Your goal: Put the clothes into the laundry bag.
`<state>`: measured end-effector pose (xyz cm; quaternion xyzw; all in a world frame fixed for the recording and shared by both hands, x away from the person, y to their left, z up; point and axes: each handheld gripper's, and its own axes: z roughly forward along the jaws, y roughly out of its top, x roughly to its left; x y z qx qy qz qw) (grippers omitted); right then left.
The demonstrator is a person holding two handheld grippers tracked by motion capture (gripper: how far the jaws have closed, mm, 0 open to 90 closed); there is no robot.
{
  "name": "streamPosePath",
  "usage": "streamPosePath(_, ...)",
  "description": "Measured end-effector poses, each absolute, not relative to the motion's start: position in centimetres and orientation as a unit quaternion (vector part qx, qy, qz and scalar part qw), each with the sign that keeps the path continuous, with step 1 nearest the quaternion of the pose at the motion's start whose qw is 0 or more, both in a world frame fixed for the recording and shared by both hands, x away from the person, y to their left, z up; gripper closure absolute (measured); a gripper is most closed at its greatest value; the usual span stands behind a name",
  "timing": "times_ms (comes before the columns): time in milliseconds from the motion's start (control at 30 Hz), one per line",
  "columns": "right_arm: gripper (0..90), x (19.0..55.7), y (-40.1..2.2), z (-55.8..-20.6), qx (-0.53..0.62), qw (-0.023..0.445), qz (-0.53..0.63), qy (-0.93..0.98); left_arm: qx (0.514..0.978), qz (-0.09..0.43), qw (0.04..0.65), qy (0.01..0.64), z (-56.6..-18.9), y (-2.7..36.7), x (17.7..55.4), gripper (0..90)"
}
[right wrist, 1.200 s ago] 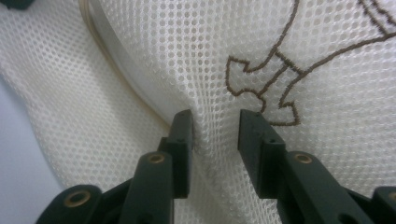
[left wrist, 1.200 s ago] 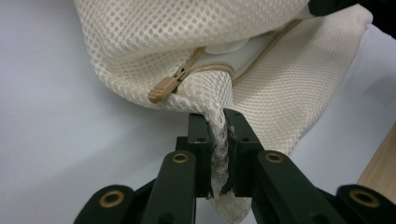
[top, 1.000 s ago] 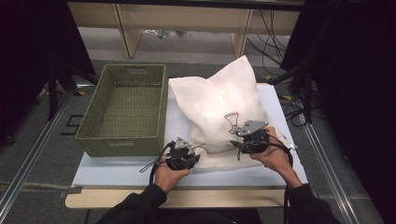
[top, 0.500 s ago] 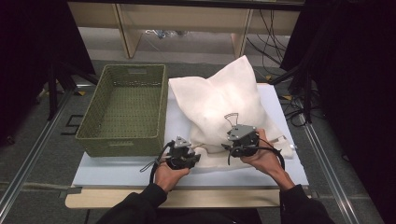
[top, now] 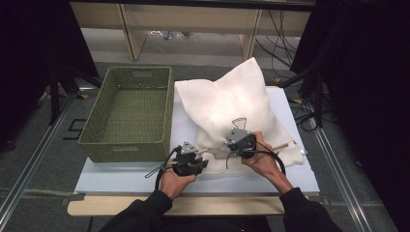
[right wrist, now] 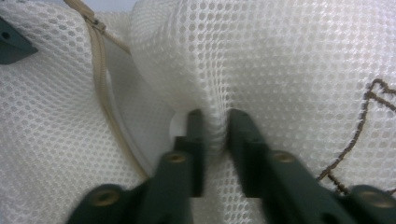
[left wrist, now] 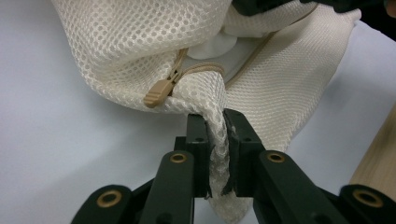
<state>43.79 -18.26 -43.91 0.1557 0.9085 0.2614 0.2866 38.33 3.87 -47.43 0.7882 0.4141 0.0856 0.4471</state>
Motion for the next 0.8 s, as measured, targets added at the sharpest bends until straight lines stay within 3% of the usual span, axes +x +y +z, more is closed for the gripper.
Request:
streamPosePath(233,88.3,43.4,-18.6,-43.2,0.148,0.267,0.264,0.915,0.764,0.059,0.452,0.456,-47.6,4.5,38.6,59.7)
streamPosePath(533,88.7,42.6,-19.4,-42.4,0.159,0.236,0.284,0.916,0.747,0.036,0.449,0.488,-47.6,5.4,39.0,52.7)
streamPosePath(800,88.6,42.7,-19.5,-42.3,0.153,0.241,0.279,0.917,0.74,0.026,0.443,0.505,-47.4,5.6,39.6,48.2)
